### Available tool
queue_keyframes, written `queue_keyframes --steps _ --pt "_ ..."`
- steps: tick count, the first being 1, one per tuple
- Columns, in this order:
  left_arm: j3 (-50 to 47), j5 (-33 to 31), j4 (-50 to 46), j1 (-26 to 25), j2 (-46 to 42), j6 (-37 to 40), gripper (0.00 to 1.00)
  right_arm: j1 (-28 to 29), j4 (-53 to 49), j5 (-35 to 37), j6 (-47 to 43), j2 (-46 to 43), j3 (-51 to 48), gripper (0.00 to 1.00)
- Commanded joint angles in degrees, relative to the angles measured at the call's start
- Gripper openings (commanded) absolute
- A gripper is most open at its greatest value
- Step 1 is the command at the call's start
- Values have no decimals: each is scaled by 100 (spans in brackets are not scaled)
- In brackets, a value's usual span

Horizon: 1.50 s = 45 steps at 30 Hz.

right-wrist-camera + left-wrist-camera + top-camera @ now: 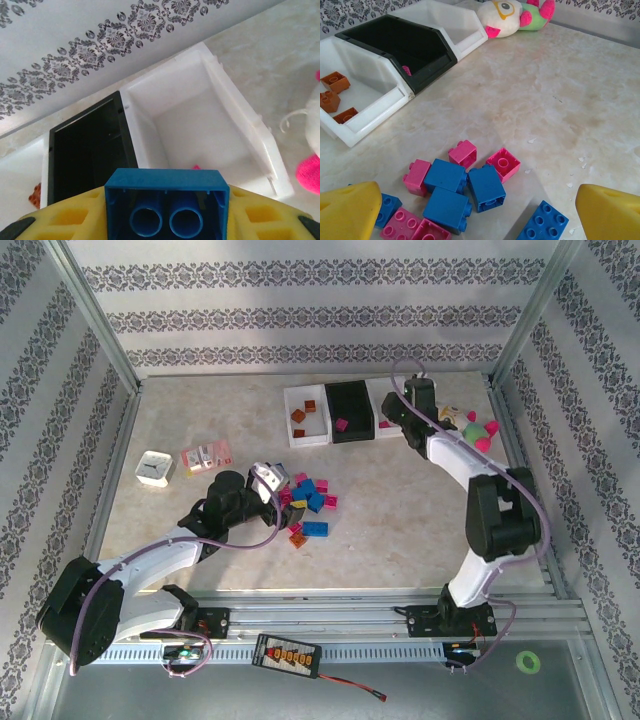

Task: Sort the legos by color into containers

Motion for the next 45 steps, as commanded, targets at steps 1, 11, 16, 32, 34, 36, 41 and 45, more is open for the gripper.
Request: queue_keyframes --steps 1,11,16,32,34,36,41,45 --pt "-87 46 227 -48 -169 -93 99 -29 150 -167 52 389 458 40" --pt "-415 -382 57 -45 -615 173 99 -36 150 -801 -138 1013 838 40" --pt "-539 -561 -34 -51 -836 332 99 -105 125 -784 -192 1022 804 40" --pt "-625 -375 370 -48 -696 599 99 -366 -12 -890 120 1657 1221 44" --pt "-611 -400 418 -45 -648 602 99 -395 -64 -928 173 1821 1399 46" --pt "-596 -404 461 -49 -614 560 99 -423 -130 -957 229 1923 1554 47" --pt "-599 -403 577 -44 -523 455 99 -498 -397 -1017 245 2159 2046 48" --pt "-600 -391 617 -44 -487 443 99 -555 -728 -1139 236 2477 2603 50"
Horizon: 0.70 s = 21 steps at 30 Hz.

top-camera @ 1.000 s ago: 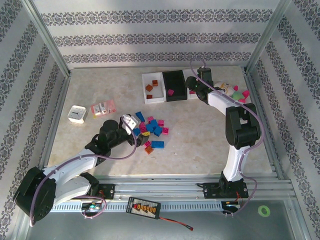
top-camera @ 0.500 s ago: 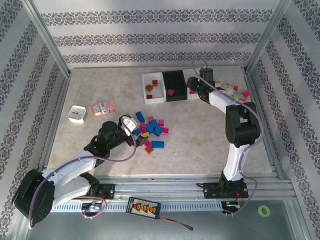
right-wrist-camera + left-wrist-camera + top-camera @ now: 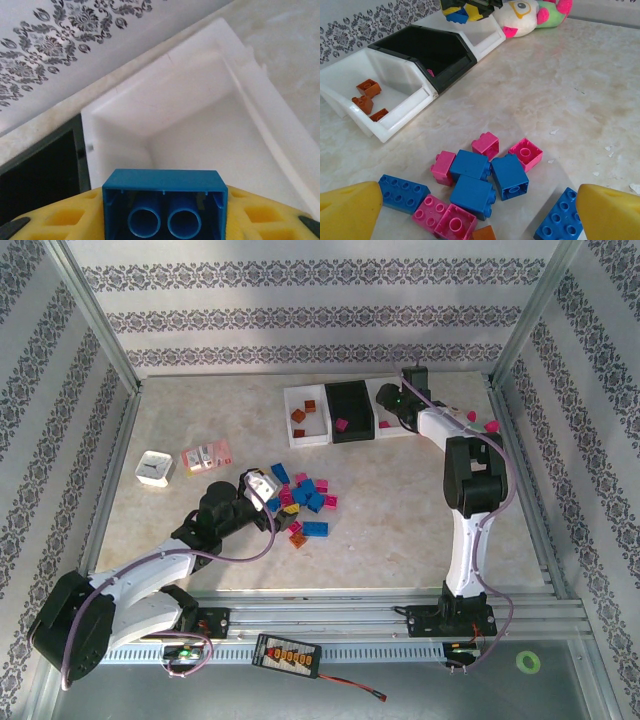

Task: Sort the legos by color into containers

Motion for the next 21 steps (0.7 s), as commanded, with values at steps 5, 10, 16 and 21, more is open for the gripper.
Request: queue_keyframes --steps 5,10,16,21 --pt "-73 52 329 -44 -25 -42 99 -49 -414 -185 -51 348 710 71" --pt "-99 60 335 -49 -49 -57 99 2 -454 -64 -183 55 421 70" --pt "-82 128 486 -48 88 -60 99 134 -1126 500 -302 -264 131 51" --pt "-73 218 581 -45 183 -73 99 153 -1893 455 -455 -12 579 48"
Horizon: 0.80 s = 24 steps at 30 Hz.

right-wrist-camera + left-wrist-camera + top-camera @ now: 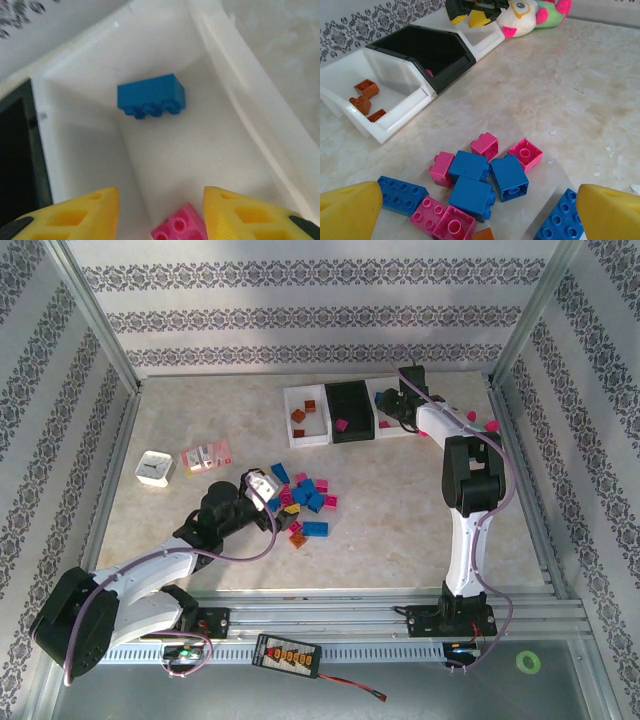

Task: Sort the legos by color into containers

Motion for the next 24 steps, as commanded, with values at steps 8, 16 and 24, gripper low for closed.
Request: queue_keyframes --steps 8,16,24 --pt "-108 167 500 -50 16 -87 99 86 -1634 175 -276 608 1255 47" --pt "-163 145 624 -46 33 -79 99 97 -2587 125 -454 1227 2273 46" --pt "-242 137 667 -51 -44 -97 99 150 -3332 76 -806 1528 2775 43"
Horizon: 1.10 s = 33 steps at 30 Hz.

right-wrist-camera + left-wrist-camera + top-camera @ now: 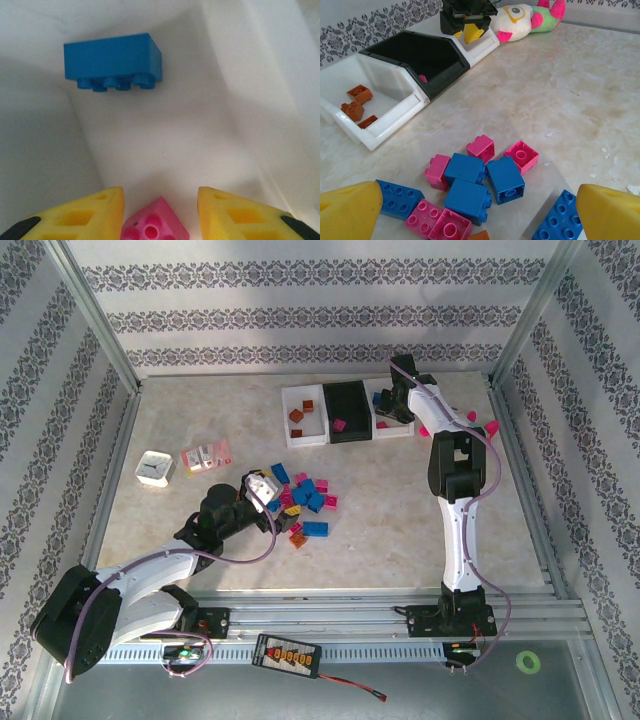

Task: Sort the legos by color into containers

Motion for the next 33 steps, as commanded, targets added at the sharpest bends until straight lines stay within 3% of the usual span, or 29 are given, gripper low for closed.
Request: queue_keyframes --steps 1,7,15,20,24,30,33 --pt "-91 43 299 -48 -103 -72 99 114 -668 -18 -293 136 217 43" --pt "-140 -11 273 -51 -174 -31 99 213 -1036 6 -510 -93 3 43" --pt "-109 22 349 -47 -82 57 99 208 -1039 -190 -481 -134 -156 28" --pt "-143 -10 360 -46 -129 51 99 207 -1176 -191 -533 72 -5 27" --pt "-185 -33 360 -45 -189 48 99 214 -1220 257 -581 72 24 25" --pt "-178 -41 412 -47 -142 65 99 353 -468 1079 -841 -369 -320 23" --pt "-184 -26 473 -52 -97 66 99 398 -145 1048 -901 -495 -444 23"
